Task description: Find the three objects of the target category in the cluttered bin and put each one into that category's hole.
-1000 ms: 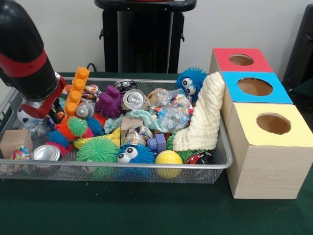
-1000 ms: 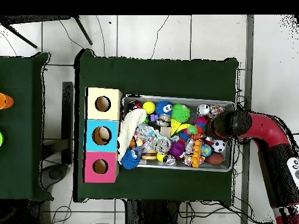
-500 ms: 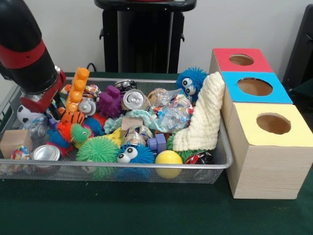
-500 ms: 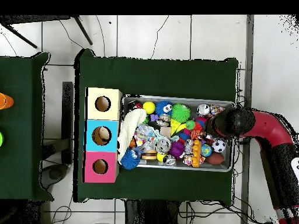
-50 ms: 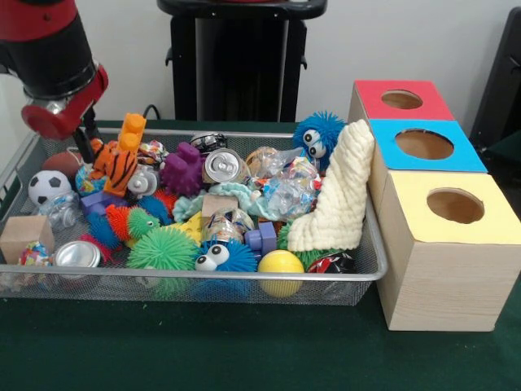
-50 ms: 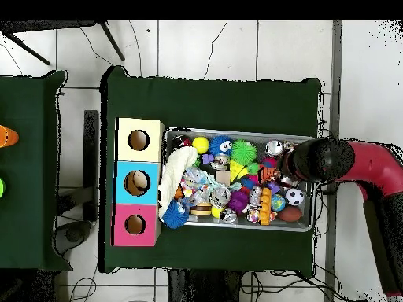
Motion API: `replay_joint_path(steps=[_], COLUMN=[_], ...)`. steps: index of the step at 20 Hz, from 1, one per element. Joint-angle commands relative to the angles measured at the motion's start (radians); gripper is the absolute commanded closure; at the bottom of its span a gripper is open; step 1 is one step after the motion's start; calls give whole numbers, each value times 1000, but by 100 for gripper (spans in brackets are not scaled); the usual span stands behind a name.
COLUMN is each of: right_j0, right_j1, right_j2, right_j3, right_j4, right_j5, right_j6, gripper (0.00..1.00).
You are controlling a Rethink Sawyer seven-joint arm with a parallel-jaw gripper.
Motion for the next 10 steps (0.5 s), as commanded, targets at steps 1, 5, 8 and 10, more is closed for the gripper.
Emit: replay_joint_path(steps=[1,5,8,10], right_j0=[33,39,56,72], right_j1=[-102,-140,-163,-168], right_j2=[61,68,77,80], right_j3=[85,169,244,272], right_j4=[64,135,189,228], right_j5=[43,7,-48,-73], right_j6=[-89,-3,80,130], gripper=[100,100,100,100])
